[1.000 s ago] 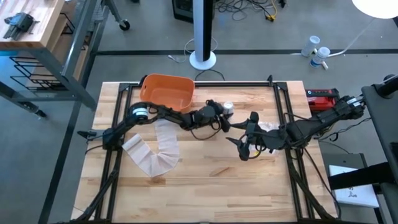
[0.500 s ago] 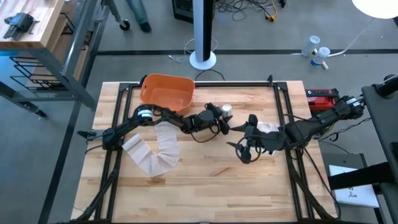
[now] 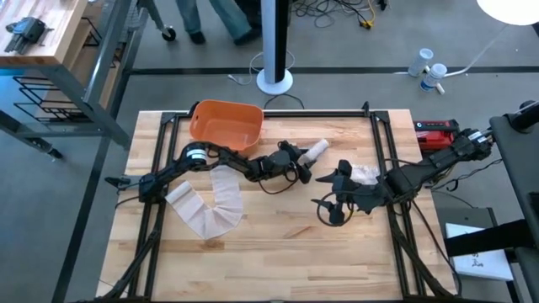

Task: Roll bandage
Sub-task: Roll the right white bandage, then open the transparent zip bag

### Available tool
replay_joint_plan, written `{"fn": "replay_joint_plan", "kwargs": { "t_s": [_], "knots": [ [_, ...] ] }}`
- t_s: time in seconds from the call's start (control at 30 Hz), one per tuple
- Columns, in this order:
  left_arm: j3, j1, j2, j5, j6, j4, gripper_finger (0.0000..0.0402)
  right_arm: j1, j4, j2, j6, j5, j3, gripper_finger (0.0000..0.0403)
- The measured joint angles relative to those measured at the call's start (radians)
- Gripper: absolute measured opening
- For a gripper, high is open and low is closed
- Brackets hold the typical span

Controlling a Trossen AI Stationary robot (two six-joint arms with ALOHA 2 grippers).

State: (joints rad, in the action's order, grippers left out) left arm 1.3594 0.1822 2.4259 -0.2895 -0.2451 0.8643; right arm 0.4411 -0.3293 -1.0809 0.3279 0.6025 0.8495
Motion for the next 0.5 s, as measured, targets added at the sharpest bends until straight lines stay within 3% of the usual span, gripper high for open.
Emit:
{"fn": "replay_joint_plan", "kwargs": {
  "t_s": [0.27, 0.5],
  "knots": [
    [-0.001, -0.011, -0.025, 0.0, 0.052, -0.077, 0.0249, -0.001, -0.012, 0.0, 0.012, 0.056, -0.001, 0.0294],
    [-0.006, -0.035, -0.205, 0.013, 0.179, -0.307, 0.0216, -0.016, -0.177, -0.01, 0.136, 0.054, -0.002, 0.027]
  ]
}}
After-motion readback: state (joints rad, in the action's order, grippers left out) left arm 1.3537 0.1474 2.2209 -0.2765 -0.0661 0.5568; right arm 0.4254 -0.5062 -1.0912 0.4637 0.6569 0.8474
